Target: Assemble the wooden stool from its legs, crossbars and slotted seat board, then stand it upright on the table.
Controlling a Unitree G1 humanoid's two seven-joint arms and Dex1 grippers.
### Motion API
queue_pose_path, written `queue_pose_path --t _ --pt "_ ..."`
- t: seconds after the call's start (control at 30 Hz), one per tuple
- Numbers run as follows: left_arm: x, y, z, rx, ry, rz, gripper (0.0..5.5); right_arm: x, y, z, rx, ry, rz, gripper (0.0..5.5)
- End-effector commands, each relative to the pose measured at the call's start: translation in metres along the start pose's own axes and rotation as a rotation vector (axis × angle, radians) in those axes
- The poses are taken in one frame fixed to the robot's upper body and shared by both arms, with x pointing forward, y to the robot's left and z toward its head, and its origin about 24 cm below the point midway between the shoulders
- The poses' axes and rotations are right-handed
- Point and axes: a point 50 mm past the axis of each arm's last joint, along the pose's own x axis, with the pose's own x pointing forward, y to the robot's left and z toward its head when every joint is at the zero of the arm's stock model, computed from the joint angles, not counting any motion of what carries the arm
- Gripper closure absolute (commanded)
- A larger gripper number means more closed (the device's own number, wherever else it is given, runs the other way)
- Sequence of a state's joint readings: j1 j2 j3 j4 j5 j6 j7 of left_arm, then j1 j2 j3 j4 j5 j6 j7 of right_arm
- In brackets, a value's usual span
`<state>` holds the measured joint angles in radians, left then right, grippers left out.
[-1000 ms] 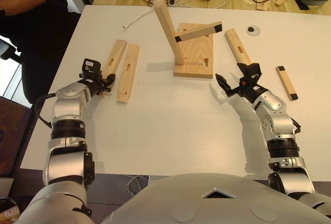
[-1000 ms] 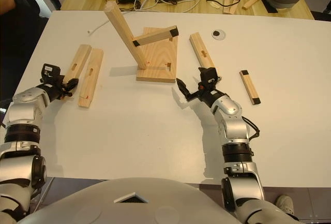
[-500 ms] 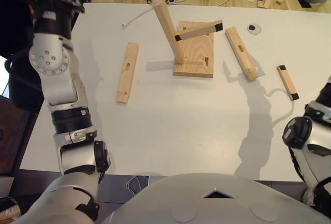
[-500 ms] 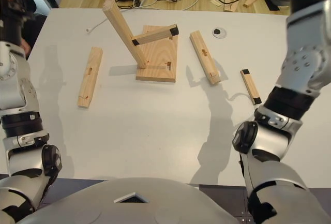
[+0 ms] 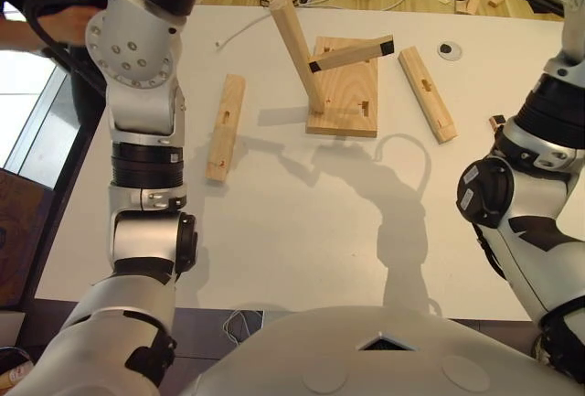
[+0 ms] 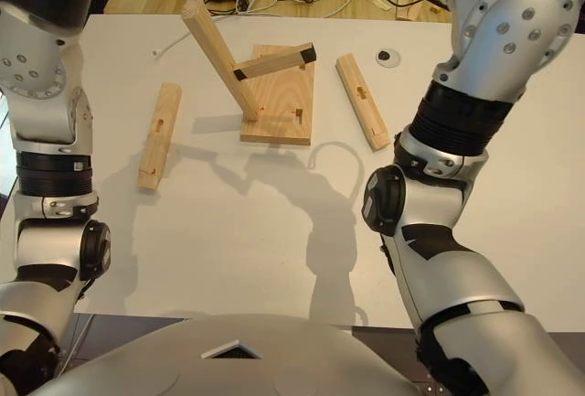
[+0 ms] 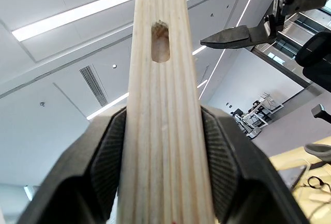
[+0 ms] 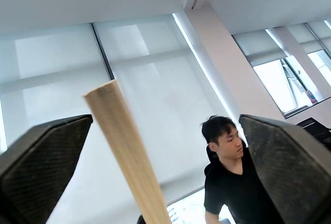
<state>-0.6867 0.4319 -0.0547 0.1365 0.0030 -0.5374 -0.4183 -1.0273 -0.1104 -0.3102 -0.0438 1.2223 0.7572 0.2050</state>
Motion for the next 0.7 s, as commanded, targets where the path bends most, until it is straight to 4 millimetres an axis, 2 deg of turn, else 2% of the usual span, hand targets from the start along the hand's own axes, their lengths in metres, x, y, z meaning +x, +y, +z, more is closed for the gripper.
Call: queue_pose_path --t 0.03,0.1,0.2,0.23,0.43,0.7 --pt "0.006 0.008 -0.006 -0.057 0.020 0.072 3.46 -0.004 0.013 -0.017 -0.002 0.120 0.123 0.10" --pt "0.008 0.010 -0.008 -0.094 0.029 0.103 3.46 -0.008 0.015 -0.024 -0.010 0.161 0.150 0.10" --pt "0.008 0.004 -0.006 -0.096 0.018 0.080 3.46 -0.006 0.012 -0.023 -0.021 0.137 0.133 0.10" --pt "0.005 0.001 -0.007 -0.093 0.025 0.068 3.46 -0.005 0.009 -0.020 -0.027 0.116 0.108 0.44" --pt "0.000 -0.013 -0.004 -0.098 0.014 -0.010 3.46 -0.008 -0.002 -0.014 -0.045 0.082 0.051 1.52" --pt "-0.009 -0.019 -0.008 -0.081 0.036 -0.064 3.47 -0.009 -0.003 -0.014 -0.032 0.096 0.031 3.15"
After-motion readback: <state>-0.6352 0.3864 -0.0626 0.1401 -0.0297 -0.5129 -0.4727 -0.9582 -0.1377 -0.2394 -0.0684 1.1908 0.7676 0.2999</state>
